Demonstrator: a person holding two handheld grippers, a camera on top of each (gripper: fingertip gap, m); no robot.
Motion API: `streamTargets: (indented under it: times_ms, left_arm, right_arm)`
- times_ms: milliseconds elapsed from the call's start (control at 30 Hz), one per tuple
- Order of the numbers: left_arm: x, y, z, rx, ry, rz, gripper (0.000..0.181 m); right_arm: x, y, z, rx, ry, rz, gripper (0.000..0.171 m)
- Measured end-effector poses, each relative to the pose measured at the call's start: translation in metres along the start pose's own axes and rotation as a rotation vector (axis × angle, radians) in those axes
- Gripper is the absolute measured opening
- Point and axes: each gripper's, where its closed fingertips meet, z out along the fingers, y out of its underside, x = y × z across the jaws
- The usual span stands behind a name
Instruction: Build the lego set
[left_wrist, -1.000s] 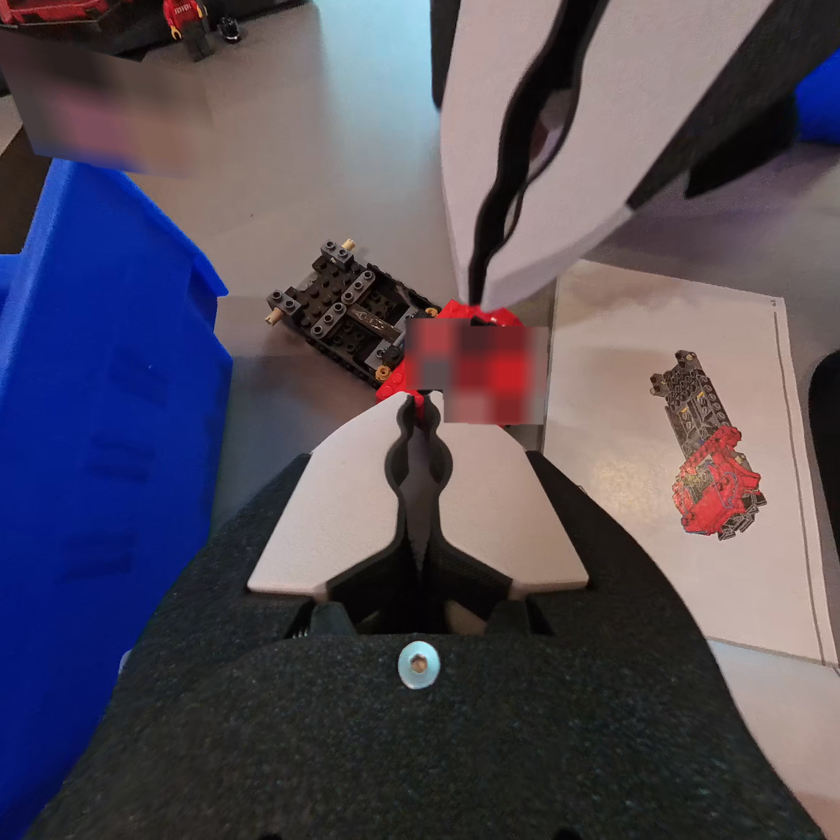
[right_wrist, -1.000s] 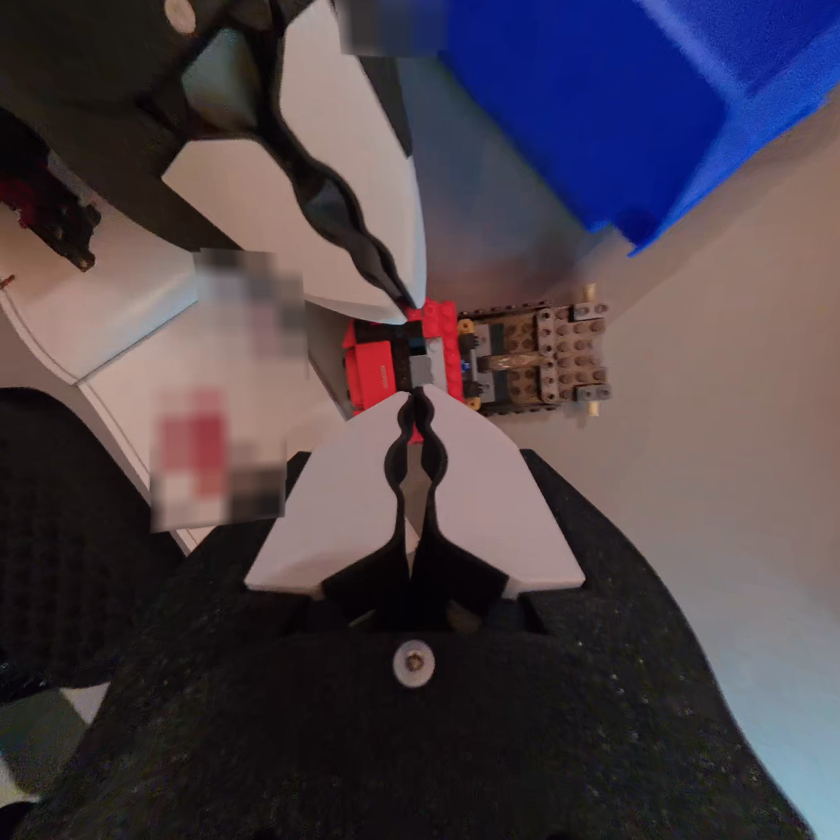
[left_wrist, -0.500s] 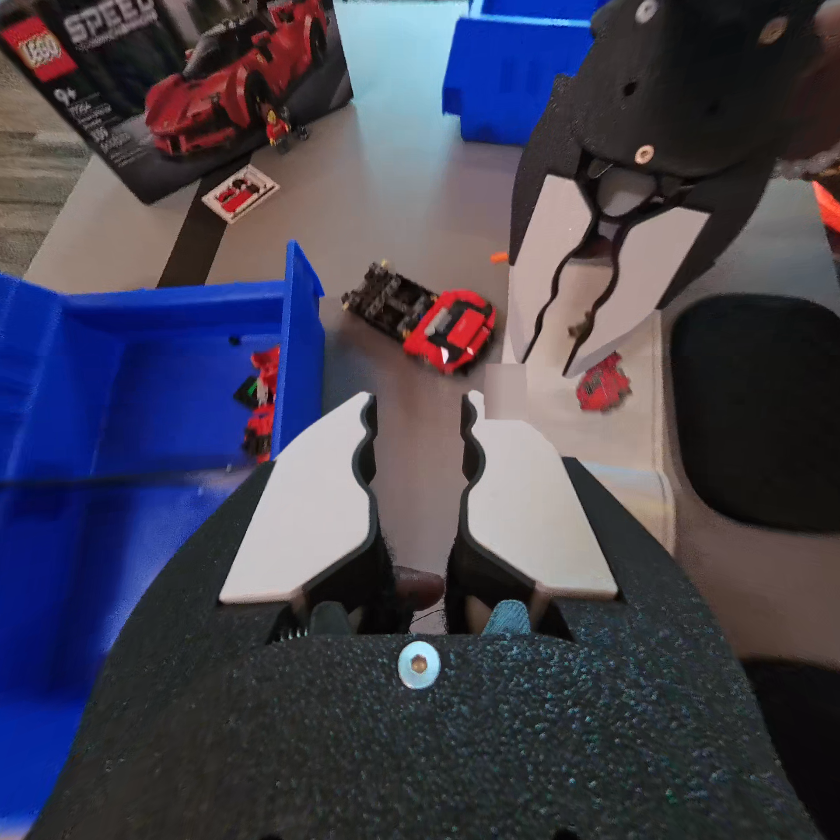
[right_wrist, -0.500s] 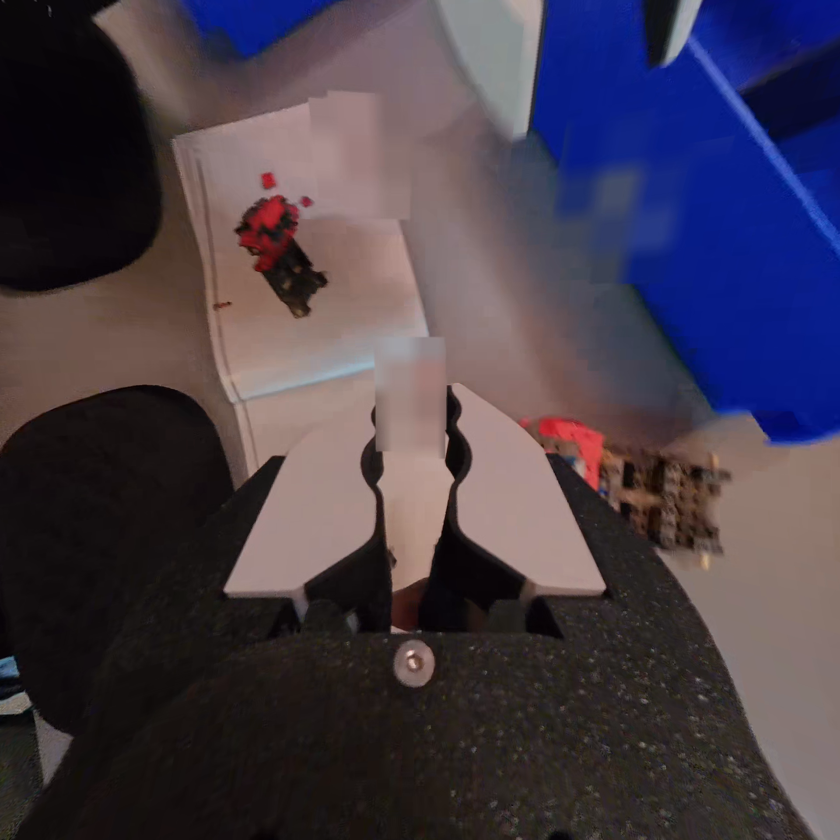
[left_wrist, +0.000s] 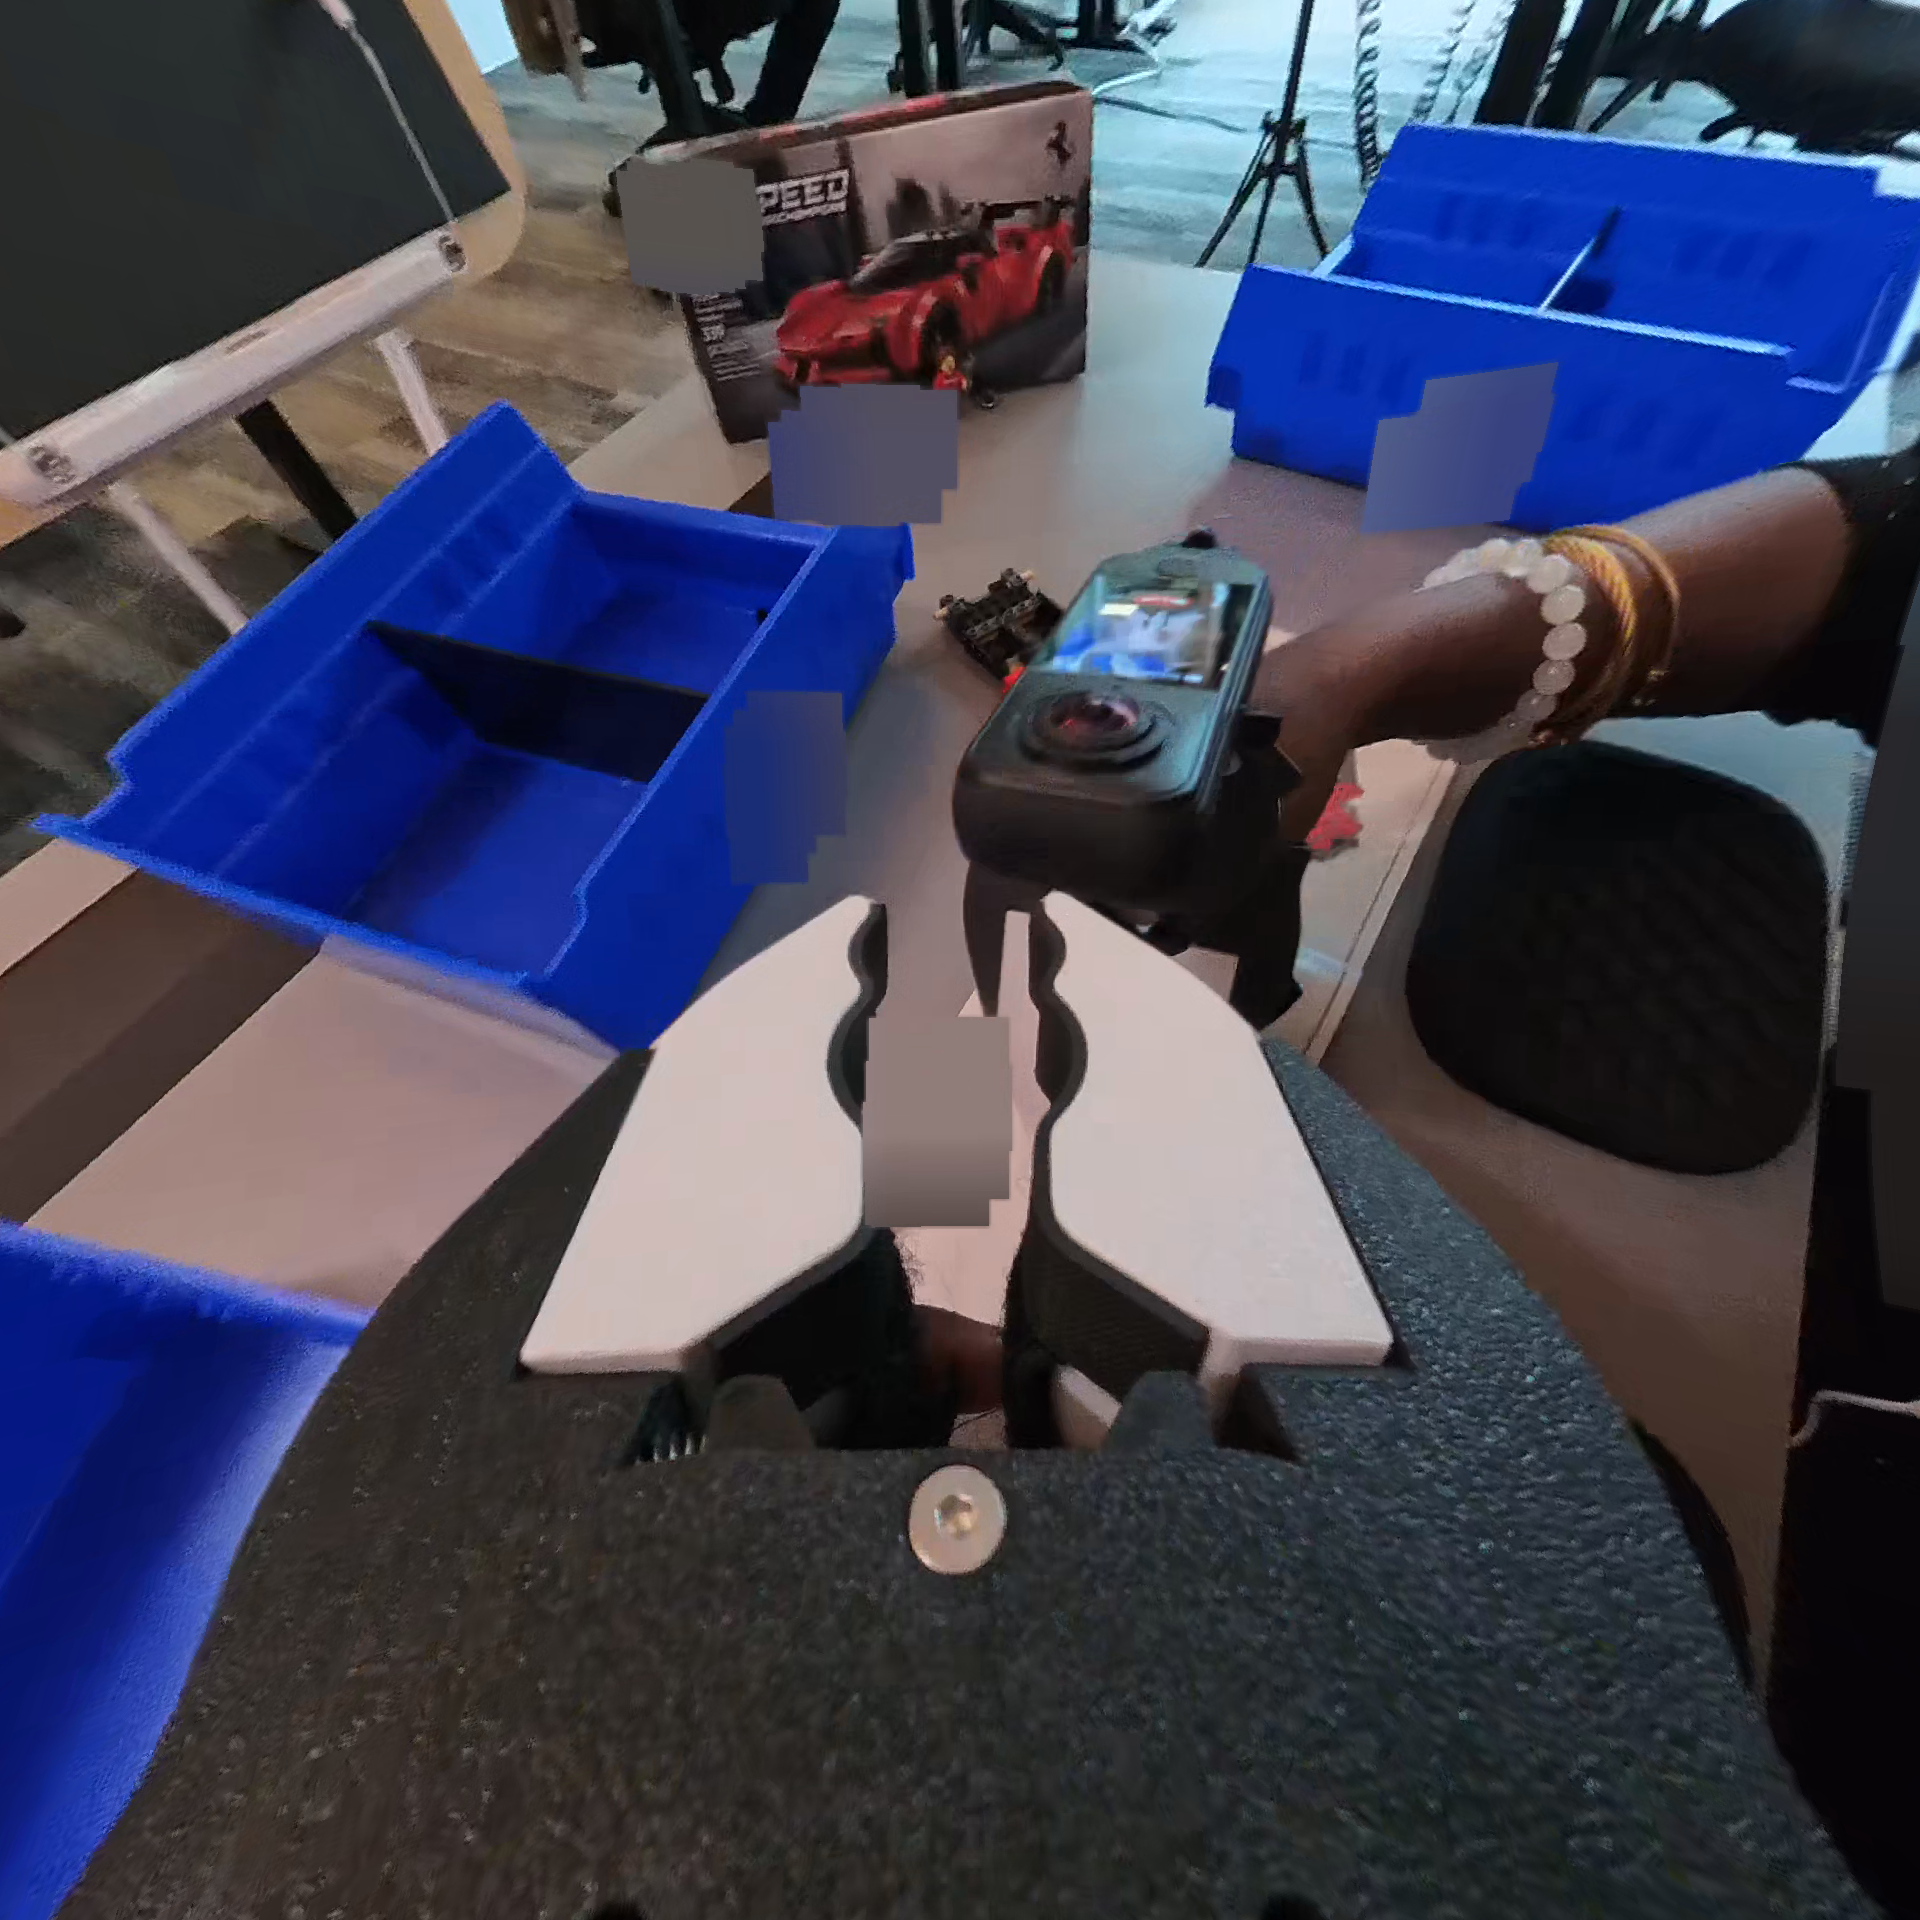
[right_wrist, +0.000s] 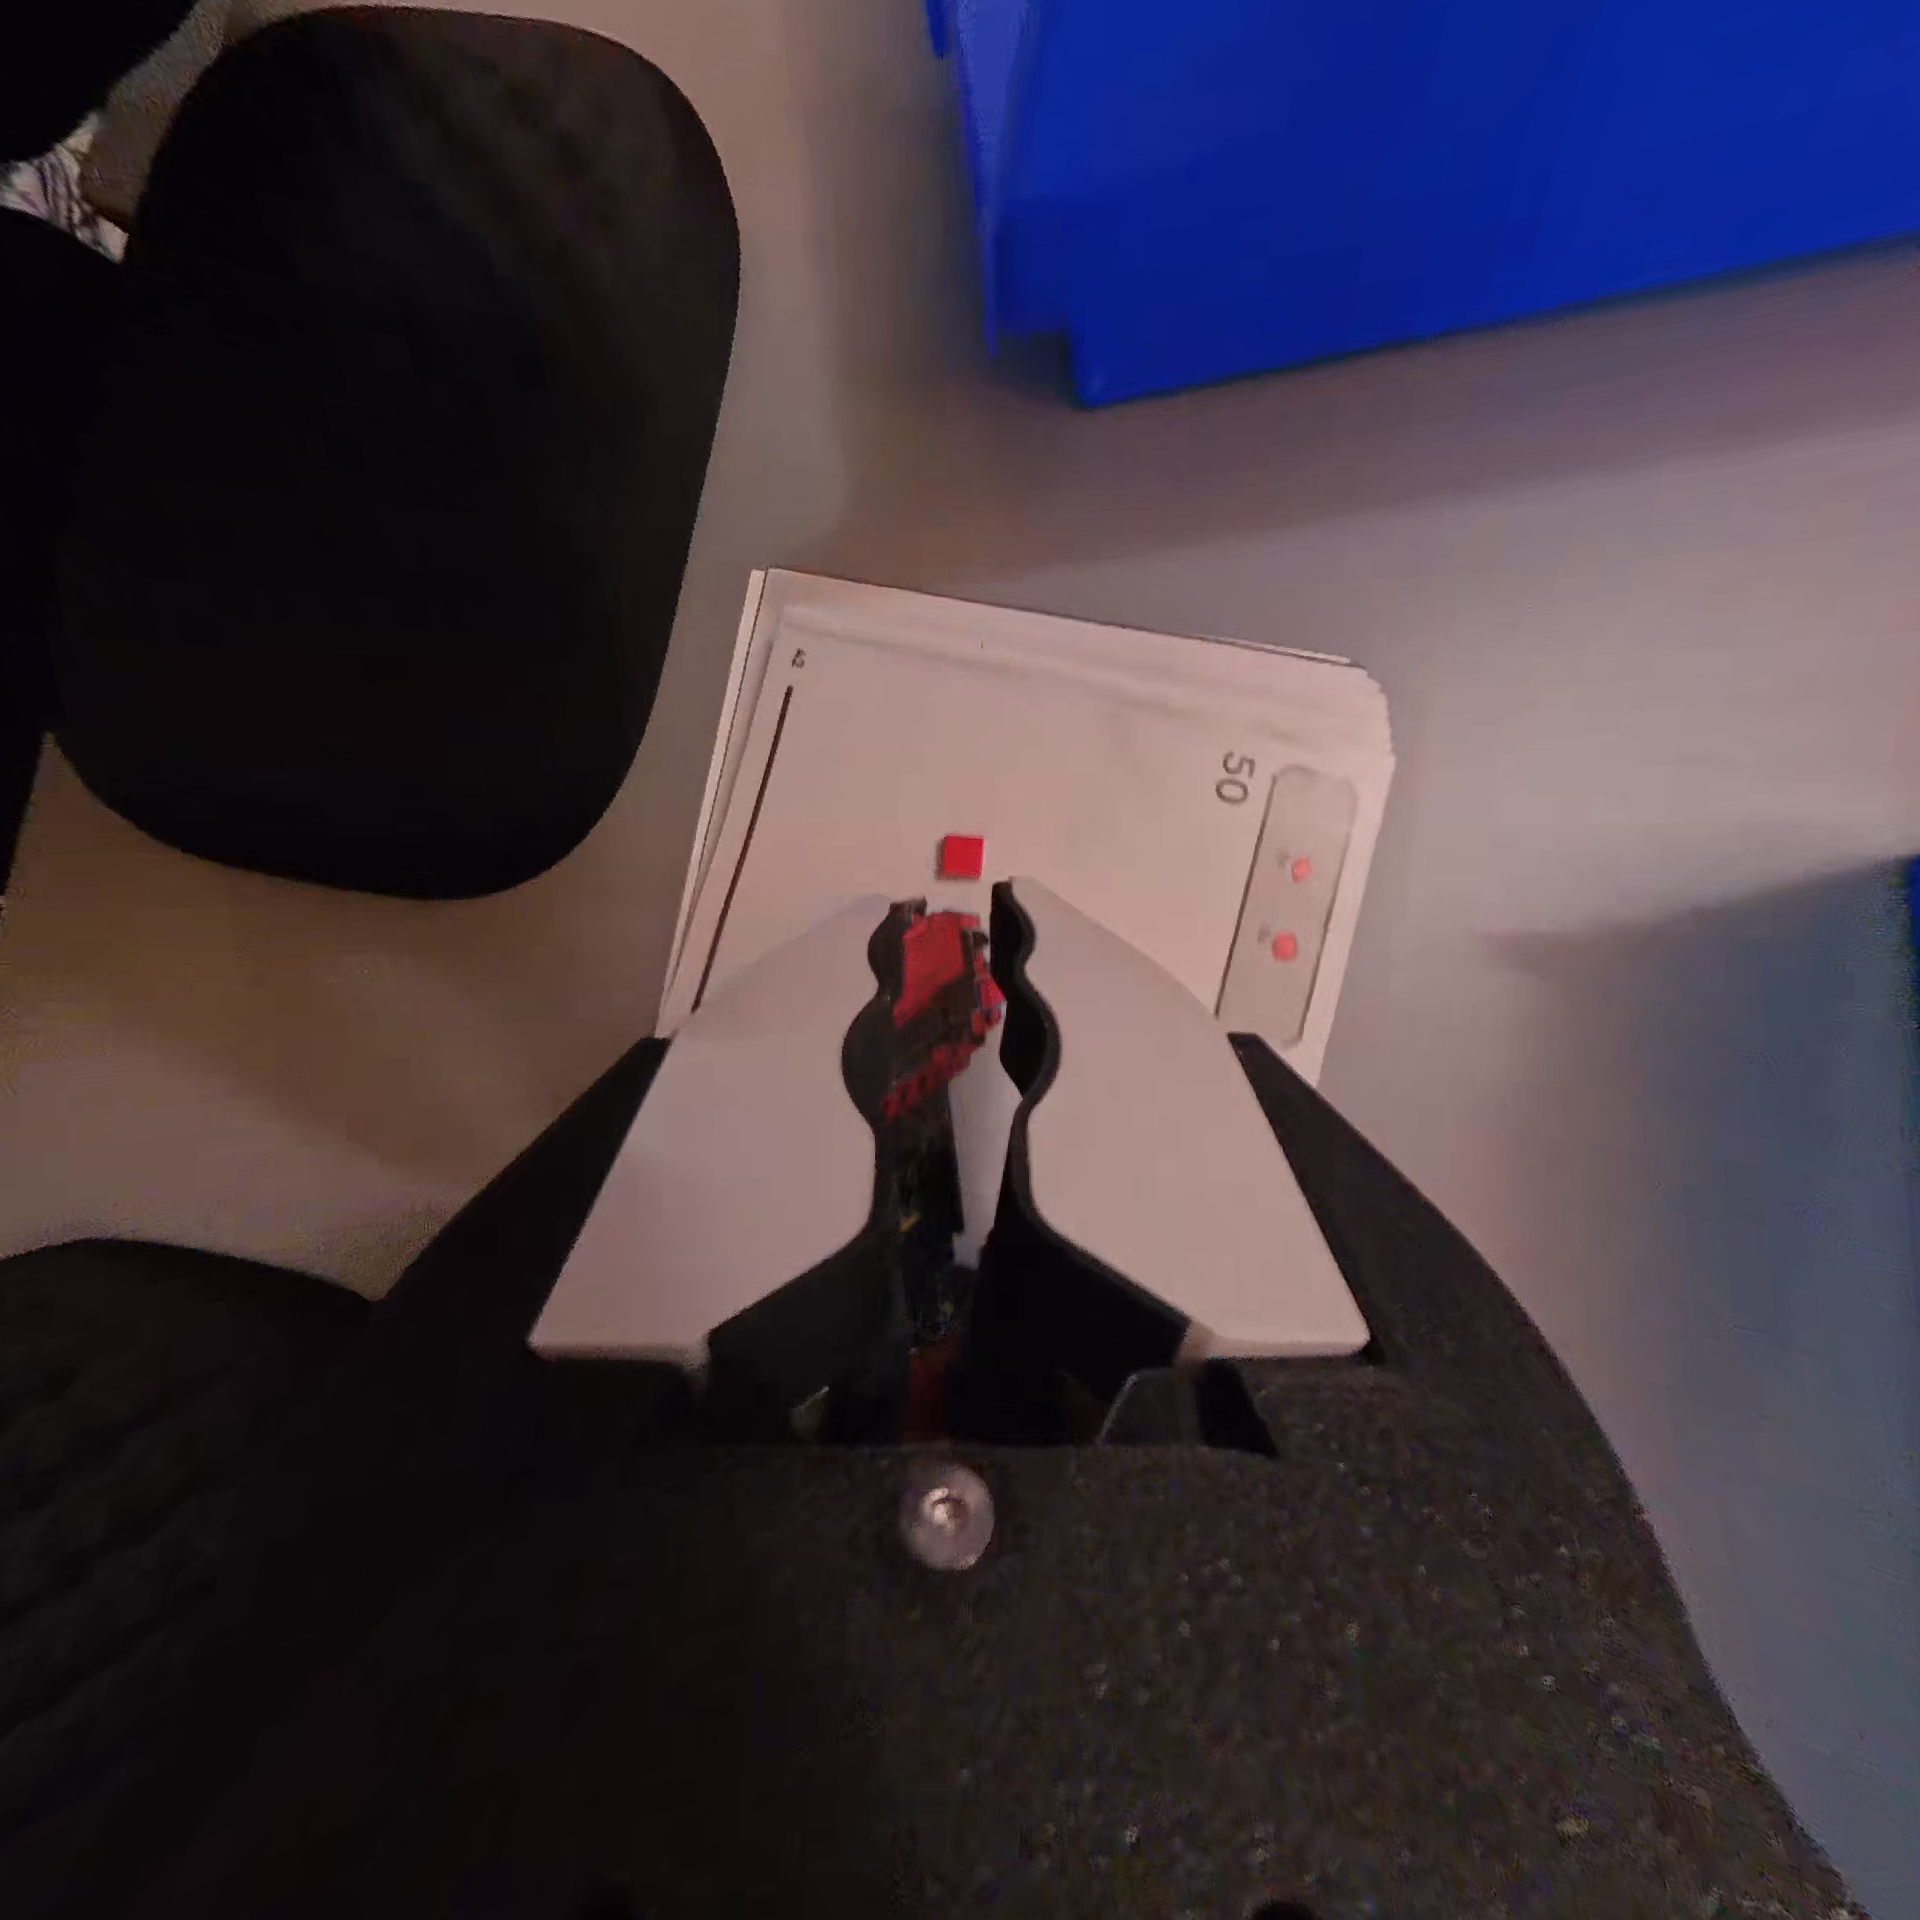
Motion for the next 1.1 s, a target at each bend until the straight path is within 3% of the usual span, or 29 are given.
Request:
streamTargets:
  times_ms: [200, 567, 667, 733, 833, 933, 1000, 1100]
  left_arm:
    - [-0.015, 0.016, -0.011, -0.065, -0.084, 0.011, 0.026]
    - [-0.027, 0.012, -0.026, -0.024, -0.163, -0.006, 0.028]
    - [-0.025, 0.004, -0.021, 0.007, -0.167, 0.002, 0.028]
    - [-0.02, -0.01, -0.012, 0.075, -0.151, -0.009, 0.028]
    - [0.003, -0.031, 0.024, 0.19, -0.01, -0.044, 0.028]
    - [0.033, -0.035, 0.084, 0.218, 0.206, -0.052, 0.029]
    - [0.046, -0.02, 0.132, 0.136, 0.314, -0.061, 0.029]
    - [0.042, 0.015, 0.195, -0.054, 0.326, -0.051, 0.025]
  right_arm:
    - [0.005, -0.001, 0.013, -0.057, -0.015, 0.016, 0.015]
    - [0.002, 0.0, 0.019, -0.038, -0.012, 0.025, 0.007]
    - [0.001, -0.001, 0.004, 0.024, -0.016, 0.071, 0.008]
    - [0.006, 0.004, -0.03, 0.07, 0.029, 0.112, 0.007]
    - [0.021, 0.029, -0.113, 0.121, 0.186, 0.195, 0.008]
    - [0.042, 0.08, -0.184, 0.093, 0.357, 0.354, 0.008]
    - [0.053, 0.109, -0.2, 0.079, 0.412, 0.439, 0.008]
    - [0.061, 0.135, -0.185, 0.057, 0.362, 0.517, 0.008]
